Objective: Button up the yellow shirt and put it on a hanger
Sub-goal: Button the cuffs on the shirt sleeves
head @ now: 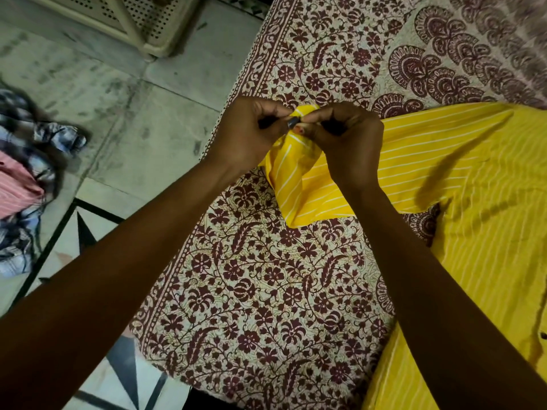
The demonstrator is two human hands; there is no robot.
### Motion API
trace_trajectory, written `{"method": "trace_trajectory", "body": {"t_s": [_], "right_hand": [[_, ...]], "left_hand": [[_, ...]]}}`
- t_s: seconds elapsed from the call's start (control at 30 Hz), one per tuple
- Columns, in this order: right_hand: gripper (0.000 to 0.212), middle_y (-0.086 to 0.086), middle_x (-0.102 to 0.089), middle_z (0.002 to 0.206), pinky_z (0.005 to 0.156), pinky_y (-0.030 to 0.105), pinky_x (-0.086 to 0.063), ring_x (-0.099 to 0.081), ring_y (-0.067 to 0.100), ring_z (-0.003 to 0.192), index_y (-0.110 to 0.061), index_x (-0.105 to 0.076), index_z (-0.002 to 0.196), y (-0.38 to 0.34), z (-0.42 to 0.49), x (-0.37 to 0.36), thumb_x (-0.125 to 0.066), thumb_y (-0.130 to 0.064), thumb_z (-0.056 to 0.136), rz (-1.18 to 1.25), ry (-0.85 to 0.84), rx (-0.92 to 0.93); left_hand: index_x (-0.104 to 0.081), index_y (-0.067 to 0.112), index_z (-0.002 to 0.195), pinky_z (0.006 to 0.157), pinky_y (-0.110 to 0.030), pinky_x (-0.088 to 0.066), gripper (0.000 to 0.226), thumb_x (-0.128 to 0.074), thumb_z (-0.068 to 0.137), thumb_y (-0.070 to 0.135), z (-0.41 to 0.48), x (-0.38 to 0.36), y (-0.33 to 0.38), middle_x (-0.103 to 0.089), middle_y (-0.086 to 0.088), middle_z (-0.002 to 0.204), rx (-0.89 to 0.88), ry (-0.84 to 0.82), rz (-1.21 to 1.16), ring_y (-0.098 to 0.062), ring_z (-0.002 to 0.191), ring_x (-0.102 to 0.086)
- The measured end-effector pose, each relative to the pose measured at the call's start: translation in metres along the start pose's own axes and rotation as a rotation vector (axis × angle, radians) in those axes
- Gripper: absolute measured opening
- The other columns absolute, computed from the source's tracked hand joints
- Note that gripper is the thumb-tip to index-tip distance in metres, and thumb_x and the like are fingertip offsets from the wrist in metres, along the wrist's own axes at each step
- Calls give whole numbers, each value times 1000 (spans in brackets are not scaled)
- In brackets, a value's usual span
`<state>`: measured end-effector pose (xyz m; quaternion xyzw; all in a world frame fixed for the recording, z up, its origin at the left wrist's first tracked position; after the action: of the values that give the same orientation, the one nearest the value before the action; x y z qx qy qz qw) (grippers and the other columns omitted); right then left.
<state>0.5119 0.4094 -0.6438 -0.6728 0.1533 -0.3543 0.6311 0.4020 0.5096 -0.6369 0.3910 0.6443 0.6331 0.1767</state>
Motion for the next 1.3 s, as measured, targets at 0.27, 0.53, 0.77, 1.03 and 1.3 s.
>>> {"method": "trace_trajectory", "body": {"t_s": [0.27,0.53,0.77,1.03,1.3], "right_hand": [[12,-5,-64,75,68,12,-46,-60,-2,70,-17,-68,81,-7,0,-2,-71,-8,75,-122,-53,18],[25,1,-61,67,59,27,-49,-57,10,63,-25,-58,77,-13,0,-3,-76,-10,70,1,28,-11],[19,6,-55,59,53,34,-41,-46,11,58,-28,-58,65,-9,7,-3,-72,-18,71,-119,-163,-12],[12,-16,-51,79,73,16,-34,-48,3,80,-12,-67,72,-6,4,-8,-75,-21,67,-305,-220,269],[5,-18,-45,75,62,29,-43,-52,8,74,-4,-68,69,-7,-9,-21,-72,-5,67,-263,-85,289]], "left_hand": [[-66,16,97,71,-8,-48,17,-62,83,9,-10,-2,0,-62,16,80,-118,171,95,14,69,-58],[-61,24,84,71,-16,-47,16,-57,86,8,-16,-1,6,-63,9,80,-186,115,-51,0,75,-60],[-63,16,100,76,-20,-52,16,-58,86,9,-22,4,-3,-65,9,88,-149,94,-77,-2,82,-64],[-57,15,110,65,-14,-54,25,-47,92,0,-11,21,-13,-69,17,64,148,-247,-206,4,64,-62],[-56,-1,73,55,-24,-21,29,-38,87,17,-8,17,-16,-47,-6,66,-247,-155,426,-13,62,-43]]}}
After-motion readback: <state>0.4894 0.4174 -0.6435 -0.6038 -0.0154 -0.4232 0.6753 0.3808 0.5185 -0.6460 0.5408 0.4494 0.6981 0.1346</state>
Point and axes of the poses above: each hand's wrist, its own z-axis towards the middle knuckle, its own x-axis out of the back of the hand, y = z × x, the point moved 1 cm from there along z, towards the middle knuckle
